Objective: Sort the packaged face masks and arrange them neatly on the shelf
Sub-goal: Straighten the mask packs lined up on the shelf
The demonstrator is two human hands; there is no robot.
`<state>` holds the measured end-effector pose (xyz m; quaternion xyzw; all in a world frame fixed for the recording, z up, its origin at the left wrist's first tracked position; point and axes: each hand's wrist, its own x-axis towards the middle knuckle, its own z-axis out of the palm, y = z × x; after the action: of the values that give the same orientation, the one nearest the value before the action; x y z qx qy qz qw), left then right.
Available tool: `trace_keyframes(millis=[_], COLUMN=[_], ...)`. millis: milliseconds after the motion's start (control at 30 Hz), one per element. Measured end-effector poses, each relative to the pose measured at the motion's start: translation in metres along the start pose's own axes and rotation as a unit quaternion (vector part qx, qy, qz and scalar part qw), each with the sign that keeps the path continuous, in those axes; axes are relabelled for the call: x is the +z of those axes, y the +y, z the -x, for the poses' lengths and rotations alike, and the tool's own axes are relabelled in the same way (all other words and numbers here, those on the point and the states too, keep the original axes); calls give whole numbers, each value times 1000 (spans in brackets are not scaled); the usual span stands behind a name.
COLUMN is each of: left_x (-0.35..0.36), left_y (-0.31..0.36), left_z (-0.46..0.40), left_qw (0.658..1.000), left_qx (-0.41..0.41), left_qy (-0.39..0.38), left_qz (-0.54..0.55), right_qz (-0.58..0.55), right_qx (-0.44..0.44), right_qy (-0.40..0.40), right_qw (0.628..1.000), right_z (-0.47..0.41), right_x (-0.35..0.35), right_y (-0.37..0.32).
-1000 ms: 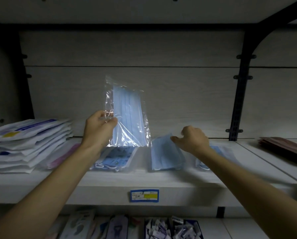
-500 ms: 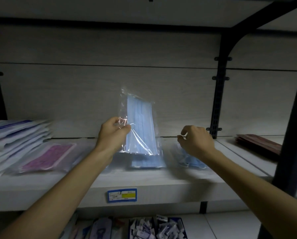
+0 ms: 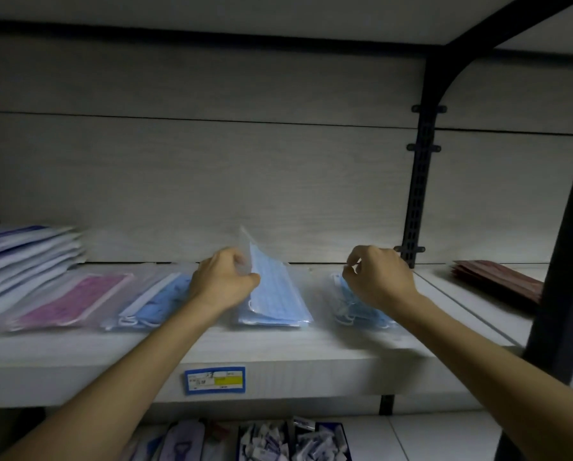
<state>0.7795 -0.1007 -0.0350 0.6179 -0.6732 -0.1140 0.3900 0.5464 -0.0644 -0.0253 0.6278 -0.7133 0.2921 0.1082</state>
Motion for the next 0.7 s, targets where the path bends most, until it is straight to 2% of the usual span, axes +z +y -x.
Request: trace_keyframes(millis=[267,567,700], left_x=[-13,-30,-27], left_y=[-17,-14,-5], left_z=[0,12,26], left_qw=[986,976,974], left_qx=[44,156,200], left_qy=[37,52,33], left_qz=[-157,-143,-97], right_qz=[-4,8,16], right_qx=[-11,-28,-40], right_qy=[0,21,25], right_qw=[1000,999,999], right_z=[1,20,46], right_x=[7,-5,-16], right_y=[-14,-41,-40])
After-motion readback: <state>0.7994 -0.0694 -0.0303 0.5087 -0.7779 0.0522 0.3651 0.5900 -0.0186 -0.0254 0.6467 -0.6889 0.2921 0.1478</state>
